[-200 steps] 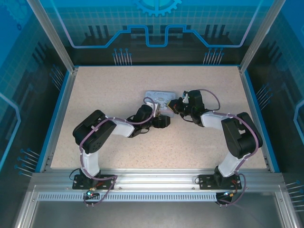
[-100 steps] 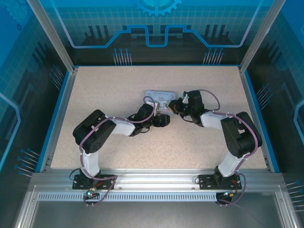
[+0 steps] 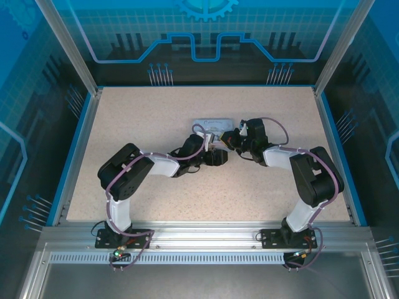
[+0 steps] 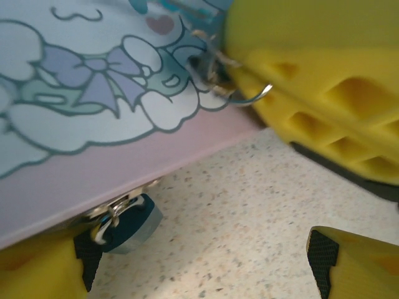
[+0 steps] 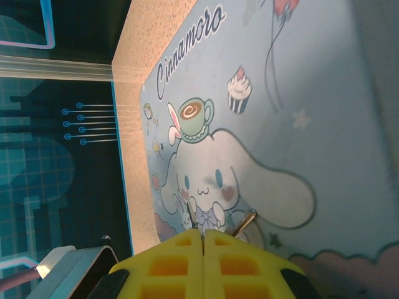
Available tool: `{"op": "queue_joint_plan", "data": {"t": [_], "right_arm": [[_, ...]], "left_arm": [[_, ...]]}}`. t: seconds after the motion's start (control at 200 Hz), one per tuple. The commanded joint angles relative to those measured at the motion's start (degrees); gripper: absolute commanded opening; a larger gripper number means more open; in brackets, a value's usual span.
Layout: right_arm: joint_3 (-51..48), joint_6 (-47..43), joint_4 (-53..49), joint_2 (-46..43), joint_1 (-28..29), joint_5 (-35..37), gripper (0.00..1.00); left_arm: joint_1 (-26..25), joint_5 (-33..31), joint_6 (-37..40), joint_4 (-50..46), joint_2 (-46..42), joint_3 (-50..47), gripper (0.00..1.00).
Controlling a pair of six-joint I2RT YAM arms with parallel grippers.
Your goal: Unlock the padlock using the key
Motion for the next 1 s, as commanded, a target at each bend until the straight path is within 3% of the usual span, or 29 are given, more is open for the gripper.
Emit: {"op": "queue_joint_plan", "data": {"t": [0.0, 0.285, 0.425, 0.755, 0.99], "right_arm": [[1.3, -0.2, -0.4, 1.1, 0.7, 0.4, 0.0], [1.3, -0.4, -0.4, 1.0, 0.7, 0.1, 0.0], [1.4, -0.3, -0.5, 1.3, 0.6, 0.0, 0.0], [2.0, -0.3, -0.3, 2.3, 0.5, -0.3, 0.0], [2.0, 0.1, 0.4, 3.3, 0.5, -0.5, 0.0]], "left_arm": [[0.7, 2.4, -4.5, 5.5, 0.0, -0.2, 0.86], [1.0, 1.8, -6.1, 5.8, 1.9, 0.1, 0.86], [1.0, 0.8, -4.4, 1.1, 2.8, 1.8, 0.85], [0.4, -8.3, 6.1, -7.6, 0.2, 2.6, 0.85], [-0.3, -12.8, 11.2, -8.4, 1.5, 4.4, 0.85]]}}
